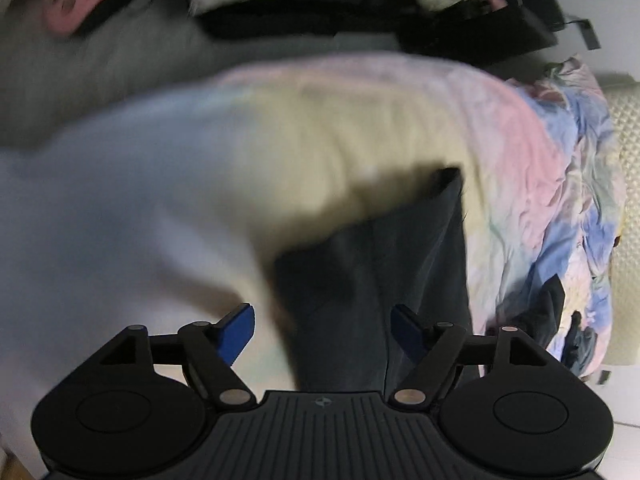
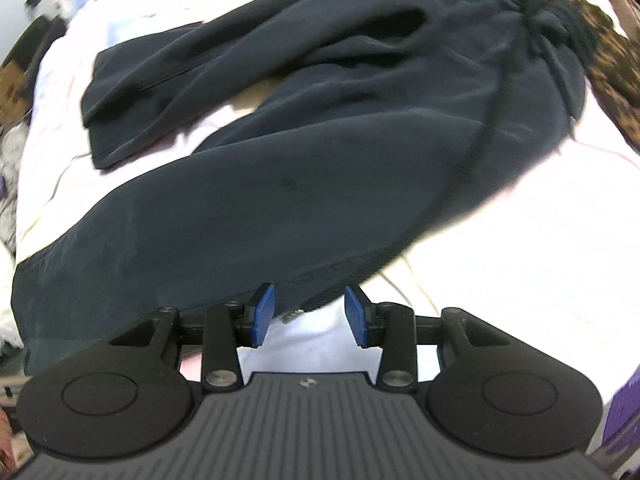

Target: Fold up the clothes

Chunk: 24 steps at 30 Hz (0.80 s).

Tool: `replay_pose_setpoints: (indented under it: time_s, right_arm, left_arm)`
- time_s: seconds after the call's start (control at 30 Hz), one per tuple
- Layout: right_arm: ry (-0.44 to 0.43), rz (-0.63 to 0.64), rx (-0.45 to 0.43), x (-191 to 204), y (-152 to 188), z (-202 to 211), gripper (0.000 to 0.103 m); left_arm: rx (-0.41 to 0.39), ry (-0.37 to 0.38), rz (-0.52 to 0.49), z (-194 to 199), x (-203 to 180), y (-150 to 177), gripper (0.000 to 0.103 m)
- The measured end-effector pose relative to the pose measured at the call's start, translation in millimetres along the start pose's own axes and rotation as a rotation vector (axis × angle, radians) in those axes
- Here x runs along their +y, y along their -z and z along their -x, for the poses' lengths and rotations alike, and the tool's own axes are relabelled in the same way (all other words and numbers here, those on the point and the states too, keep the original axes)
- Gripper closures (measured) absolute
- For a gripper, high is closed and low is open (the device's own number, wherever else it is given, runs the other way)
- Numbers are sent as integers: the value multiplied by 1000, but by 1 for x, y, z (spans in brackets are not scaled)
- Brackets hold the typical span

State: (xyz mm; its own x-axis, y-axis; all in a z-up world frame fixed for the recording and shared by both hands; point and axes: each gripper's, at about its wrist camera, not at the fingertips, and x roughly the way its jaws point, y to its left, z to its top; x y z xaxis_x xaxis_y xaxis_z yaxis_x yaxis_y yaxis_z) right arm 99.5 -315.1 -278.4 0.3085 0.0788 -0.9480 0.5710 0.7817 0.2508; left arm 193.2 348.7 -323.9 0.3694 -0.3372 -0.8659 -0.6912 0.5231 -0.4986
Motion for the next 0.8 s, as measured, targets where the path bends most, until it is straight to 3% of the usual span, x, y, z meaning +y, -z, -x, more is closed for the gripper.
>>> replay_pose_setpoints:
  time_s: [0.1,0.17,0.23,0.3,0.5,0.7,0.8]
  right_arm:
    - [15,-27,-7,-11,1,3,61]
    - [23,-38,-17,-18,1,8,60]
    - [27,-55,-28,-24,-1,12,60]
    - [31,-75,-41,-32,-2,17,60]
    - [52,-149,-90,-66,-16,24,59]
    - [65,-177,-90,-109,-30,17,59]
    - [56,-175,-76,-131,-36,13,59]
  left_arm:
    - [4,16,7,-10,1,12,38]
    - [-1,20,11,-15,-2,18,53]
    - [3,20,14,-18,-7,21,84]
    - [-11,23,5,-16,-13,23,99]
    - [-98,98,18,28,-23,44,100]
    - [-174,187,132,86,-3,89,100]
    - [-211,150,210,104,21,114,100]
